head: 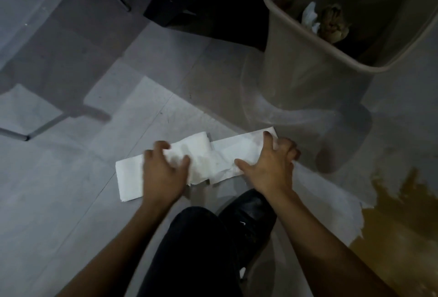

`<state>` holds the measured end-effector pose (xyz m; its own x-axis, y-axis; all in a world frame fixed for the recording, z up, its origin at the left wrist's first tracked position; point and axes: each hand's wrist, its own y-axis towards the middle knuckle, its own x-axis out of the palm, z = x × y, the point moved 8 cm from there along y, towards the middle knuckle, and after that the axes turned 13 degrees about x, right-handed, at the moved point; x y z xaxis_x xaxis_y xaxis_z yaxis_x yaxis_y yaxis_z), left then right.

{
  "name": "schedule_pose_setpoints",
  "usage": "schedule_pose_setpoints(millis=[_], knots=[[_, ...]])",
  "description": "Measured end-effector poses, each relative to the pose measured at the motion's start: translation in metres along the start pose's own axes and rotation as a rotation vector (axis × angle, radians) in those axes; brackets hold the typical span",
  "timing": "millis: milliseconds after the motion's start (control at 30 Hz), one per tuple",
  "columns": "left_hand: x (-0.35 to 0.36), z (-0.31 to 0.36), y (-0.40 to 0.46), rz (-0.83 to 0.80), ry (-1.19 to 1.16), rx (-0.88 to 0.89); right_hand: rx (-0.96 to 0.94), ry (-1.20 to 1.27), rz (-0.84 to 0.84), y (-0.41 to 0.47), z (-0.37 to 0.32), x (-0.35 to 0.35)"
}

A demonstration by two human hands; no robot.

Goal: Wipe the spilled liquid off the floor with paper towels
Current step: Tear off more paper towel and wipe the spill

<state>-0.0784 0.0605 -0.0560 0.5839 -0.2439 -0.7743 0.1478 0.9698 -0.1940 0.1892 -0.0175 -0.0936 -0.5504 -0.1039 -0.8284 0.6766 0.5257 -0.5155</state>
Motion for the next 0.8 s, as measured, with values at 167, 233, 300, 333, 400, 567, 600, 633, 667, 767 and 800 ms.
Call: schedule_pose_setpoints(millis=[167, 233, 300, 333, 400, 567, 600, 633, 667, 767, 800], knots=[[0.061, 0.031, 0.013, -0.242, 0.038, -0.133, -0.002, 0.021, 0.029, 0.017, -0.007, 0.002], [0.065, 0.02, 0.02, -0.27, 0.053, -0.249, 0.007, 0.137, -0.006, 0.028, -0.005, 0.002], [0.065, 0.015, 0.025, -0.271, 0.03, -0.333, 0.041, 0.211, -0.016, 0.037, 0.004, 0.0], [0.065, 0.015, 0.027, -0.267, 0.012, -0.355, 0.045, 0.244, -0.01, 0.041, 0.007, -0.002], [0.069, 0.02, 0.03, -0.279, 0.012, -0.354, 0.028, 0.301, -0.005, 0.044, 0.013, -0.006], [0.081, 0.023, 0.034, -0.288, 0.042, -0.339, -0.035, 0.362, 0.007, 0.04, 0.012, -0.013], [0.081, 0.021, 0.034, -0.27, 0.007, -0.356, -0.037, 0.366, 0.001, 0.038, 0.009, -0.013], [0.08, 0.019, 0.034, -0.249, -0.03, -0.367, -0.045, 0.37, -0.008, 0.035, 0.005, -0.014], [0.078, 0.019, 0.036, -0.228, -0.066, -0.363, -0.056, 0.37, -0.012, 0.032, 0.0, -0.013], [0.076, 0.026, 0.036, -0.176, -0.19, -0.305, -0.073, 0.299, -0.019, 0.027, -0.014, -0.006], [0.075, 0.028, 0.034, -0.151, -0.256, -0.296, -0.059, 0.274, -0.023, 0.028, -0.014, -0.004]])
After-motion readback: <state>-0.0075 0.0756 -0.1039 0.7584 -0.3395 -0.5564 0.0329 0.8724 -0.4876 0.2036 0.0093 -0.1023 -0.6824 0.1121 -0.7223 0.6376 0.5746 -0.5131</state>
